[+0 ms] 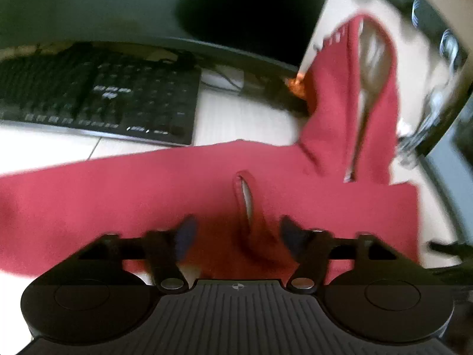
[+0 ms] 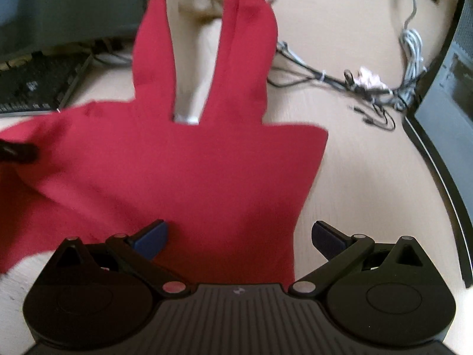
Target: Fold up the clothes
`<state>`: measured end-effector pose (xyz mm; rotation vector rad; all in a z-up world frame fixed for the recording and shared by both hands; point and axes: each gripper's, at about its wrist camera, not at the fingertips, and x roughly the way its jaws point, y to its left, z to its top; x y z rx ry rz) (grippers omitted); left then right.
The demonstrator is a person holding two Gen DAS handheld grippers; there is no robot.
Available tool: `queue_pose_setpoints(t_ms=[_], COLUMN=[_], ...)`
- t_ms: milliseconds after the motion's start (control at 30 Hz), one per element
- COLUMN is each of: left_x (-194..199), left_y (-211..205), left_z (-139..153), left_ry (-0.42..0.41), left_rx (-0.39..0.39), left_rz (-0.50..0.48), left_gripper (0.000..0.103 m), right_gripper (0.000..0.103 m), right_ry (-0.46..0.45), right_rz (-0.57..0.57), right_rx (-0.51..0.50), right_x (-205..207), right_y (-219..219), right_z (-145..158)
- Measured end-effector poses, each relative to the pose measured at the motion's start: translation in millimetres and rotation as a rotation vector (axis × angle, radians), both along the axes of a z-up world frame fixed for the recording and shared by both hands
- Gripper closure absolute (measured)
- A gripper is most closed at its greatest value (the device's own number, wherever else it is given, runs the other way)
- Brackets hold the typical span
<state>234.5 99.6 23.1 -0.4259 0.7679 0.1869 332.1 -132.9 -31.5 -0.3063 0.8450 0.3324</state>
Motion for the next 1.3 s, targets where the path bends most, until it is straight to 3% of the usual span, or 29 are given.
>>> queue_pose_setpoints(t_ms=[167, 300, 433, 533, 700, 733, 767, 833, 900, 1067, 1133, 1200, 1267, 1300], left_x=[-55, -86, -89, -80, -50, -42, -32, -14, 0, 14, 22, 31, 42, 47], left_y=[17, 51, 83, 93, 95, 93, 90, 84, 76, 10, -28, -61, -90, -103], left_z=[6, -13, -32, -35, -36, -36, -36, -36, -28, 35, 50, 51, 36, 25], left_ry=[-0.021, 0.003, 0.021, 0.004, -0.017, -0.017, -0.006, 0.025, 0.017, -0.221, -0.29, -0.309, -0.269, -0.232], left_rx=[-0.11, -0.258, -0.371, -0.383, -0.285, -0.253, -0.199, -0.085, 0.019, 0.261, 0.309, 0.324, 0.318, 0.316], left_rz=[0.059, 0.221, 0.392, 0.467, 0.562, 0.564, 0.555, 0.521, 0.474, 0.2, 0.036, -0.12, -0.276, -0.35], left_gripper=[0.01, 0.01, 0.012, 0.014, 0.017, 0.024, 0.032, 0.069, 0.078, 0.082, 0.082, 0.082, 0.072, 0.061], right_gripper=[0.0, 0.0, 0.0, 0.0, 0.0, 0.0, 0.0, 0.0, 0.0, 0.0, 0.0, 0.0, 0.0, 0.0], right_ry=[-0.029, -0.032, -0.022, -0.024, -0.03, -0.031, -0.033, -0.036, -0.046, -0.054, -0.046, -0.041, -0.052, -0.057], right_rz=[-0.028, -0.02, -0.028, -0.036, -0.063, -0.071, -0.082, -0.108, -0.141, -0.269, -0.314, -0.349, -0.362, -0.367], right_rx=[0.027, 0.07, 0.095, 0.107, 0.123, 0.128, 0.132, 0.14, 0.148, 0.198, 0.219, 0.233, 0.24, 0.244], right_x=[-14, -36, -54, -64, -74, -75, -76, -77, -75, -63, -56, -49, -44, -42], right_y=[-6, -14, -17, -18, -28, -30, -34, -44, -56, -92, -103, -112, -117, -119], right_z=[10, 21, 26, 30, 34, 34, 35, 36, 38, 35, 33, 30, 32, 33])
